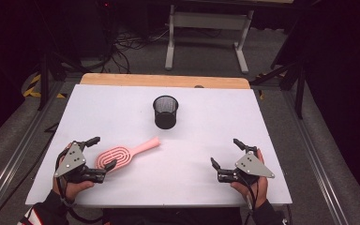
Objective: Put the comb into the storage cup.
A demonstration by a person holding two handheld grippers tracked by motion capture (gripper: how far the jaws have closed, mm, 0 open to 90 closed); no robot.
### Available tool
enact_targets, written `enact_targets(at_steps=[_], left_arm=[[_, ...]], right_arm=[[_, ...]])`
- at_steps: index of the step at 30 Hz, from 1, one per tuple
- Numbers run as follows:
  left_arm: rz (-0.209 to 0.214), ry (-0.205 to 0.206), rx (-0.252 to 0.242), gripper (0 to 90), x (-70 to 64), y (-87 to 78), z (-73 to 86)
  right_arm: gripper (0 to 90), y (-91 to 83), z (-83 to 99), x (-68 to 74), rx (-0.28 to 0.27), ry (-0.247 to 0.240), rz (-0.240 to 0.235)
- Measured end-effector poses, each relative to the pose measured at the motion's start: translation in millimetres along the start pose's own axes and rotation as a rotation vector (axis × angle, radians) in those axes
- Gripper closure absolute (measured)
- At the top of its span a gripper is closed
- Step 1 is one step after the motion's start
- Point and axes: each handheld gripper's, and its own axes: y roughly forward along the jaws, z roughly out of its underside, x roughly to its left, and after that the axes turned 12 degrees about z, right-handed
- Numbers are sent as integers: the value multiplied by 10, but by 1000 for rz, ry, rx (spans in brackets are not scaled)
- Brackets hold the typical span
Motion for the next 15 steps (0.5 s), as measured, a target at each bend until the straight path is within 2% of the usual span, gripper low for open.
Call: enact_targets(at_steps=[7, 9, 11, 15], left_arm=[[0, -11, 26, 95, -10, 27, 8], [-6, -3, 26, 103, -3, 14, 3], [-6, -15, 17, 114, -5, 7, 2], [-20, -14, 20, 132, -1, -3, -6]], right_arm=[[42, 26, 7, -11, 10, -3, 9], [42, 34, 12, -10, 12, -9, 18], [42, 35, 18, -16, 16, -5, 22], [42, 40, 22, -21, 21, -8, 24]])
